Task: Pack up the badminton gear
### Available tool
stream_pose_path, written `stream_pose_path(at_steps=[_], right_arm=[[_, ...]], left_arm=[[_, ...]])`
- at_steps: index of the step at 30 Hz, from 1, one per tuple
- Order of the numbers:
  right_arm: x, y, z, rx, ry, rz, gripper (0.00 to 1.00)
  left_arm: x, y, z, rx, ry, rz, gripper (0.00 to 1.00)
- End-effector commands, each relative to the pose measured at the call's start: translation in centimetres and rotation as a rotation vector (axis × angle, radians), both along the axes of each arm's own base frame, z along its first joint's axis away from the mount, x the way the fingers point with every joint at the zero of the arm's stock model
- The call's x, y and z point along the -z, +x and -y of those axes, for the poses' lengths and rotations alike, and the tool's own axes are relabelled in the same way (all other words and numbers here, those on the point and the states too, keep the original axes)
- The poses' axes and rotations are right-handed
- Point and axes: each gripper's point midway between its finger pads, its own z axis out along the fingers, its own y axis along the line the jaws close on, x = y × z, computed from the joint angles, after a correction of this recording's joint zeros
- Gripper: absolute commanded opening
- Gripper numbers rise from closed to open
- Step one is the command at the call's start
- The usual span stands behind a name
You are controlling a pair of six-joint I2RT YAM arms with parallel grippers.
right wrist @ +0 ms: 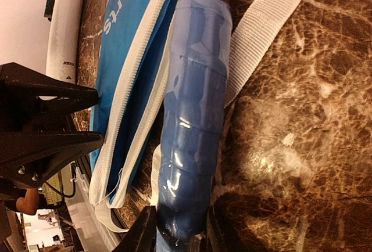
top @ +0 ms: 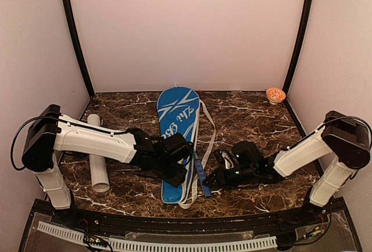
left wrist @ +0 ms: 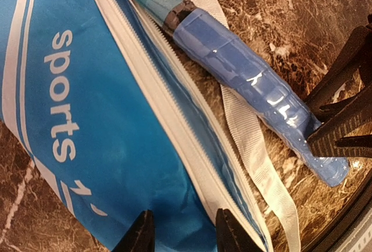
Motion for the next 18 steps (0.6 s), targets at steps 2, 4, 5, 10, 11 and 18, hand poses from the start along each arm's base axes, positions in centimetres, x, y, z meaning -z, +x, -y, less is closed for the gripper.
stream_pose_path(at_steps=[2,4,5,10,11,18], right_arm=[[-0.9,0.1,-1.0,-0.011,0.048,0.018,0.28],[-1.0,0.1,-1.1,-0.011,0.052,0.019,0.26],[-0.9,0.0,-1.1,-0.012,0.054,0.018,0.25],[-1.2,-0.1,-1.5,-0.018,0.07,0.018,0.24],[-1.3,-0.2,-1.6,-0.019,0.072,0.017,0.23],[-1.1,-0.4,-2.0,-0.027,0.076,0.012,0.21]], left_arm=[[0.1,-1.3,-1.5,-0.029,0.045,-0.017,0.36],[0.2,-1.8,-1.4,-0.025,0.034,-0.034,0.36],[0.3,-2.0,-1.2,-0.02,0.024,-0.043,0.36],[0.9,-2.5,0.1,-0.002,-0.024,-0.081,0.38],[0.9,-2.5,0.3,0.002,-0.029,-0.083,0.38],[1.5,-2.4,0.5,0.007,-0.019,-0.082,0.43]])
